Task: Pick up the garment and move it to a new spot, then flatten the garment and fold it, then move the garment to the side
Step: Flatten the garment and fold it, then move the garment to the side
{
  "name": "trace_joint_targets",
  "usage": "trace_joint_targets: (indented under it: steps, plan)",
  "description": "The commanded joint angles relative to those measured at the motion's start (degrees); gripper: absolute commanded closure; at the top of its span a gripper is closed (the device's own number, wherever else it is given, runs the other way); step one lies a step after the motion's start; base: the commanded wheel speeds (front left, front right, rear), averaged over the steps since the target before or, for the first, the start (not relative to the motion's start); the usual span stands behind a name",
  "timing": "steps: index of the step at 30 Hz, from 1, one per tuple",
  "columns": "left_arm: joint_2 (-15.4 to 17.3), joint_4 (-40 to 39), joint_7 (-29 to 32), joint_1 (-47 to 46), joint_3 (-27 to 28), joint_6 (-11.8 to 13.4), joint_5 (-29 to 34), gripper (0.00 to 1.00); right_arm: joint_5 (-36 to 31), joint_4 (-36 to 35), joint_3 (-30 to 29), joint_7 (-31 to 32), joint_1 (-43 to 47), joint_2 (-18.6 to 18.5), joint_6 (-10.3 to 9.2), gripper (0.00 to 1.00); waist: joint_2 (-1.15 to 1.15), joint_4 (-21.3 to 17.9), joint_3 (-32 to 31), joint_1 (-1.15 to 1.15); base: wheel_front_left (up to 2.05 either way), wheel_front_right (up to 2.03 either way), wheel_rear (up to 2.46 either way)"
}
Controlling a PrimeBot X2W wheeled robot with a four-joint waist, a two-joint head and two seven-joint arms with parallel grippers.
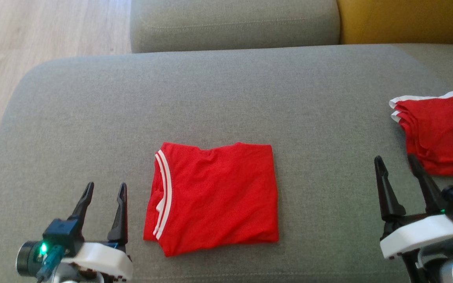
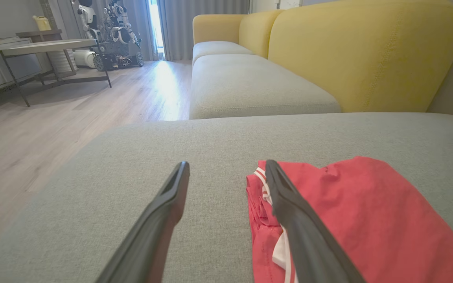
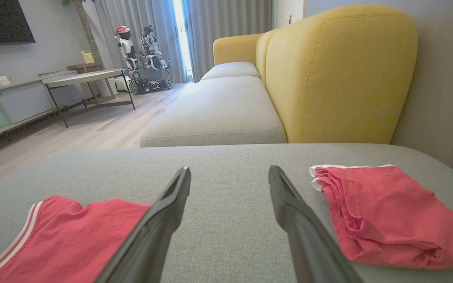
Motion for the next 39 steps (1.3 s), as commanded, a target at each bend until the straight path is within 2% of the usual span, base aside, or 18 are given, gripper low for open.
trace_joint_targets:
  steps: [1,31,39]
  plan:
    - [1.06,-2.32,0.23,-1.54,1.83,0.55,-0.56,0.00,-0.09,-2.53,1.41,0.32,-0.88,-0.12,0.19,0.00,0.00,0.05,-0.55,0.00,0.00,0.00,0.00]
    - [2.20,-3.66,1.37,-1.50,1.05,1.34,-1.64,0.00,-0.28,-3.27,1.64,1.62,-0.34,0.25,0.19,0.00,0.00,0.32,0.05,0.00,0.00,0.00,0.00]
    - [2.06,-4.15,0.64,-4.26,0.45,1.11,-1.65,0.00,0.58,1.13,4.49,1.70,-3.01,-0.34,0.19,0.00,0.00,2.74,3.78,0.00,0.00,0.00,0.00]
